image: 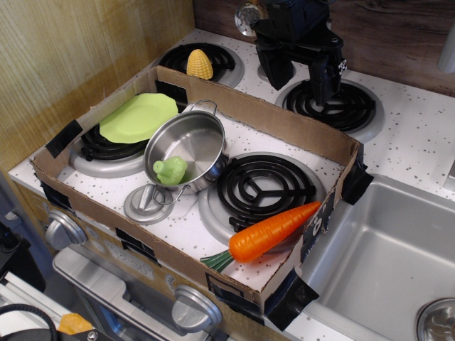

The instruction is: Take broccoli out of pan

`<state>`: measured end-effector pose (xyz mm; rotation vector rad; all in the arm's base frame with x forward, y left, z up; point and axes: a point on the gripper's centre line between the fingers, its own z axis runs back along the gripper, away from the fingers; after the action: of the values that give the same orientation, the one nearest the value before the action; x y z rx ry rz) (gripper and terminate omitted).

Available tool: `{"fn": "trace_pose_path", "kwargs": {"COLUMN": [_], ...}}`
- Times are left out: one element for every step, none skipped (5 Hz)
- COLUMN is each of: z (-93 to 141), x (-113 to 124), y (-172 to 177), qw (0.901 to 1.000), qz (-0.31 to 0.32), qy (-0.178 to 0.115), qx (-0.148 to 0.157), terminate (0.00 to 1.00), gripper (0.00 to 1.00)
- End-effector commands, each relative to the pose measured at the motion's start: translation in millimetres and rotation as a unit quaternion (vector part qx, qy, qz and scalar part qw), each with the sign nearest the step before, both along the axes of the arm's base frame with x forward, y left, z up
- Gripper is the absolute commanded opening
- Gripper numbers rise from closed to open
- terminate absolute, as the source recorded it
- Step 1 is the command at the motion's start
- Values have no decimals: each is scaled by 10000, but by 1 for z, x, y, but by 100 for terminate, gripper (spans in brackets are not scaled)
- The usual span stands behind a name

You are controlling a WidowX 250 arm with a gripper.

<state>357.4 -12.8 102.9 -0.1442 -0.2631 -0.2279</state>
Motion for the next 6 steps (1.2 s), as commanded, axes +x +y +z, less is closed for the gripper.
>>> {"fn": "trace_pose_path", "kwargs": {"z": [0, 23, 47, 53, 48, 38], "x": [0, -8, -28, -50, -63, -69], "y": [0, 13, 30, 46, 70, 94], "qw": [10000, 9992, 9976, 9944, 9947, 9959], "qz": [0, 162, 348, 727, 885, 701], "qy": [0, -112, -105, -195, -56, -207], "qx": [0, 335, 593, 742, 526, 537], "terminate": [0, 0, 0, 0, 0, 0], "gripper": [100, 100, 100, 100, 100, 100]}}
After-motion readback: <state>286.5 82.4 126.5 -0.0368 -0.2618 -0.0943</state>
